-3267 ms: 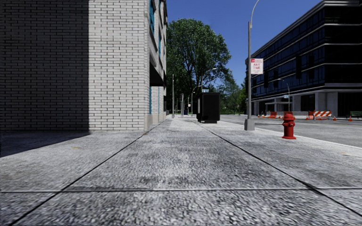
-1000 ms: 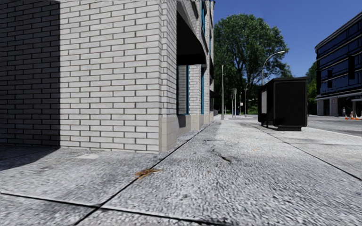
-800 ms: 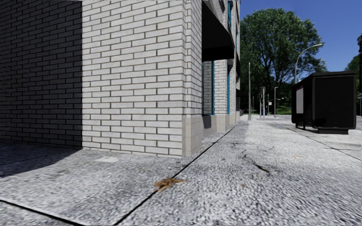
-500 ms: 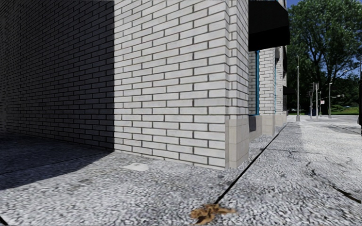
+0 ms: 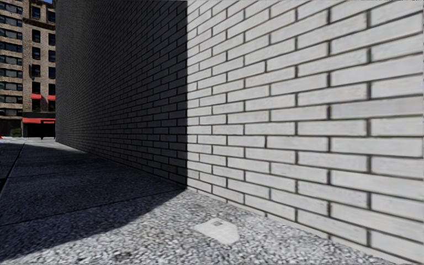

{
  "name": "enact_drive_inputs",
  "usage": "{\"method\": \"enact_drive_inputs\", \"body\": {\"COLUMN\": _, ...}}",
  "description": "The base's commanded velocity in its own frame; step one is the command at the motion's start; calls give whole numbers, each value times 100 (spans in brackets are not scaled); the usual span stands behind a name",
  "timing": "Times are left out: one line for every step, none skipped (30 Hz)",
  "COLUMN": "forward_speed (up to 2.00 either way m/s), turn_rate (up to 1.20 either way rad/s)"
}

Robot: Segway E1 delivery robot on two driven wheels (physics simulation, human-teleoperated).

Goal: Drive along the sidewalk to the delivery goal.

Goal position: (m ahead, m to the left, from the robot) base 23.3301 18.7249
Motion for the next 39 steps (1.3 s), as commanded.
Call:
{"method": "enact_drive_inputs", "body": {"forward_speed": 200, "turn_rate": 75}}
{"method": "enact_drive_inputs", "body": {"forward_speed": 200, "turn_rate": 75}}
{"method": "enact_drive_inputs", "body": {"forward_speed": 200, "turn_rate": 75}}
{"method": "enact_drive_inputs", "body": {"forward_speed": 200, "turn_rate": 75}}
{"method": "enact_drive_inputs", "body": {"forward_speed": 200, "turn_rate": 75}}
{"method": "enact_drive_inputs", "body": {"forward_speed": 200, "turn_rate": 75}}
{"method": "enact_drive_inputs", "body": {"forward_speed": 200, "turn_rate": 75}}
{"method": "enact_drive_inputs", "body": {"forward_speed": 200, "turn_rate": 75}}
{"method": "enact_drive_inputs", "body": {"forward_speed": 200, "turn_rate": 75}}
{"method": "enact_drive_inputs", "body": {"forward_speed": 200, "turn_rate": 75}}
{"method": "enact_drive_inputs", "body": {"forward_speed": 200, "turn_rate": 75}}
{"method": "enact_drive_inputs", "body": {"forward_speed": 200, "turn_rate": 75}}
{"method": "enact_drive_inputs", "body": {"forward_speed": 200, "turn_rate": 75}}
{"method": "enact_drive_inputs", "body": {"forward_speed": 200, "turn_rate": 75}}
{"method": "enact_drive_inputs", "body": {"forward_speed": 200, "turn_rate": 75}}
{"method": "enact_drive_inputs", "body": {"forward_speed": 200, "turn_rate": 75}}
{"method": "enact_drive_inputs", "body": {"forward_speed": 200, "turn_rate": 75}}
{"method": "enact_drive_inputs", "body": {"forward_speed": 200, "turn_rate": 75}}
{"method": "enact_drive_inputs", "body": {"forward_speed": 200, "turn_rate": 75}}
{"method": "enact_drive_inputs", "body": {"forward_speed": 200, "turn_rate": 75}}
{"method": "enact_drive_inputs", "body": {"forward_speed": 200, "turn_rate": 75}}
{"method": "enact_drive_inputs", "body": {"forward_speed": 200, "turn_rate": 75}}
{"method": "enact_drive_inputs", "body": {"forward_speed": 200, "turn_rate": 75}}
{"method": "enact_drive_inputs", "body": {"forward_speed": 200, "turn_rate": 75}}
{"method": "enact_drive_inputs", "body": {"forward_speed": 200, "turn_rate": 75}}
{"method": "enact_drive_inputs", "body": {"forward_speed": 200, "turn_rate": 75}}
{"method": "enact_drive_inputs", "body": {"forward_speed": 200, "turn_rate": 75}}
{"method": "enact_drive_inputs", "body": {"forward_speed": 200, "turn_rate": 75}}
{"method": "enact_drive_inputs", "body": {"forward_speed": 200, "turn_rate": 75}}
{"method": "enact_drive_inputs", "body": {"forward_speed": 200, "turn_rate": 0}}
{"method": "enact_drive_inputs", "body": {"forward_speed": 200, "turn_rate": 0}}
{"method": "enact_drive_inputs", "body": {"forward_speed": 200, "turn_rate": 0}}
{"method": "enact_drive_inputs", "body": {"forward_speed": 200, "turn_rate": 0}}
{"method": "enact_drive_inputs", "body": {"forward_speed": 200, "turn_rate": 0}}
{"method": "enact_drive_inputs", "body": {"forward_speed": 200, "turn_rate": 0}}
{"method": "enact_drive_inputs", "body": {"forward_speed": 200, "turn_rate": 0}}
{"method": "enact_drive_inputs", "body": {"forward_speed": 200, "turn_rate": 0}}
{"method": "enact_drive_inputs", "body": {"forward_speed": 200, "turn_rate": 0}}
{"method": "enact_drive_inputs", "body": {"forward_speed": 200, "turn_rate": 0}}
